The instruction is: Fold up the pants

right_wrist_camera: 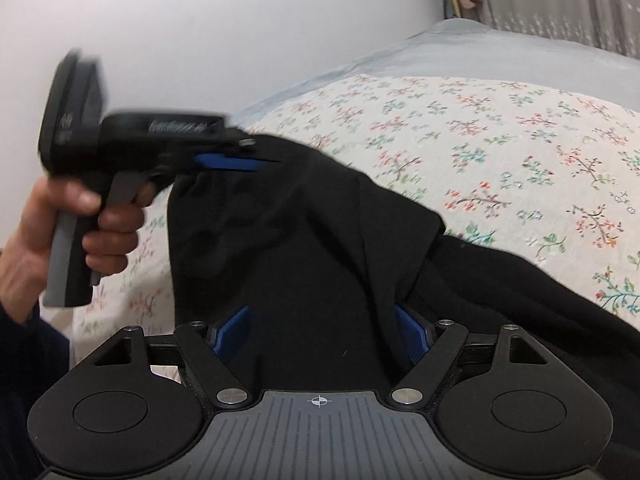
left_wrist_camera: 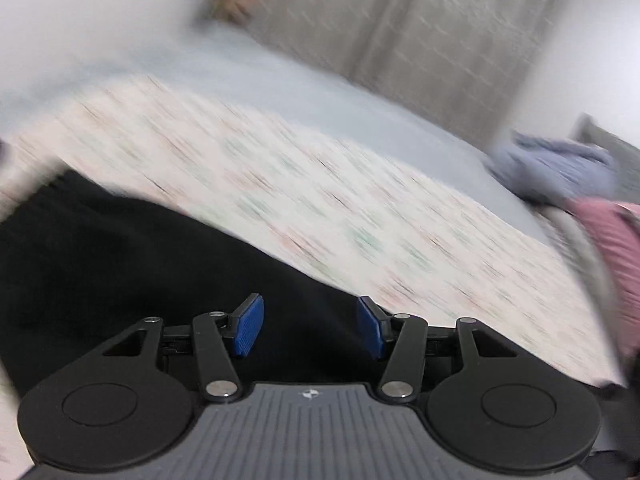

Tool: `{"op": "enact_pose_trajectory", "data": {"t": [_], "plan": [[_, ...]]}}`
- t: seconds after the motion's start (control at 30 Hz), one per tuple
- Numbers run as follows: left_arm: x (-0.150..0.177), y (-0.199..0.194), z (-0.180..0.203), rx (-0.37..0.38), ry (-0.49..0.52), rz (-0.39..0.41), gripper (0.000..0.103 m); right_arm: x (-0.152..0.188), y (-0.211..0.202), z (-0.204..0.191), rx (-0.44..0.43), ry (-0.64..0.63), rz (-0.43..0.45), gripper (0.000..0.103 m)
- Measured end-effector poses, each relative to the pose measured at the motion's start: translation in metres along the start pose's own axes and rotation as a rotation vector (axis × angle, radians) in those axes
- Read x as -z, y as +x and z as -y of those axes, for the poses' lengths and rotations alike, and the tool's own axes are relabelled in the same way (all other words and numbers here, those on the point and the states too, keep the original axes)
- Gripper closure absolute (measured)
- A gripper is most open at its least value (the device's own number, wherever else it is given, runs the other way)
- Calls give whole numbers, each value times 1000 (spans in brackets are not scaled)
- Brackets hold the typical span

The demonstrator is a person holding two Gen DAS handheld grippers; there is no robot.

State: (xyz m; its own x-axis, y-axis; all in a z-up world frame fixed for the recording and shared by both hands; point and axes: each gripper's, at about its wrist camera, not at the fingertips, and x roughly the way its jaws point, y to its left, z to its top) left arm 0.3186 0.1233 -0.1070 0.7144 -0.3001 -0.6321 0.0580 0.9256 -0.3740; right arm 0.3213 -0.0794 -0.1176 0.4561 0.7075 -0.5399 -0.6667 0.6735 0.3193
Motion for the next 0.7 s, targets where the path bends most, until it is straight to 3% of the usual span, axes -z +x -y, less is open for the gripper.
{"op": "enact_pose_trajectory", "data": {"t": [0.07, 0.17, 0.33, 0.4, 0.53, 0.6, 0.7], "plan": [[8, 19, 11, -15, 9, -61, 38, 4, 3, -3, 7, -9, -15, 23], [20, 48, 18, -136, 57, -152, 38, 5, 4, -5, 16, -21, -31, 23], [24, 50, 16, -149, 76, -140, 38, 0, -1, -3, 9, -22, -26, 25], [24, 50, 15, -143, 74, -140, 38, -2, -12, 2, -3, -3, 22, 24], [26, 48, 14, -138, 72, -140, 38, -12, -35, 40, -57, 154, 142, 22], [26, 48, 15, -135, 69, -142, 38, -13, -32, 62, -31, 224, 123, 22], [26, 45, 14, -128, 56, -149, 38, -8, -16, 85, -58, 267, 55, 22]]}}
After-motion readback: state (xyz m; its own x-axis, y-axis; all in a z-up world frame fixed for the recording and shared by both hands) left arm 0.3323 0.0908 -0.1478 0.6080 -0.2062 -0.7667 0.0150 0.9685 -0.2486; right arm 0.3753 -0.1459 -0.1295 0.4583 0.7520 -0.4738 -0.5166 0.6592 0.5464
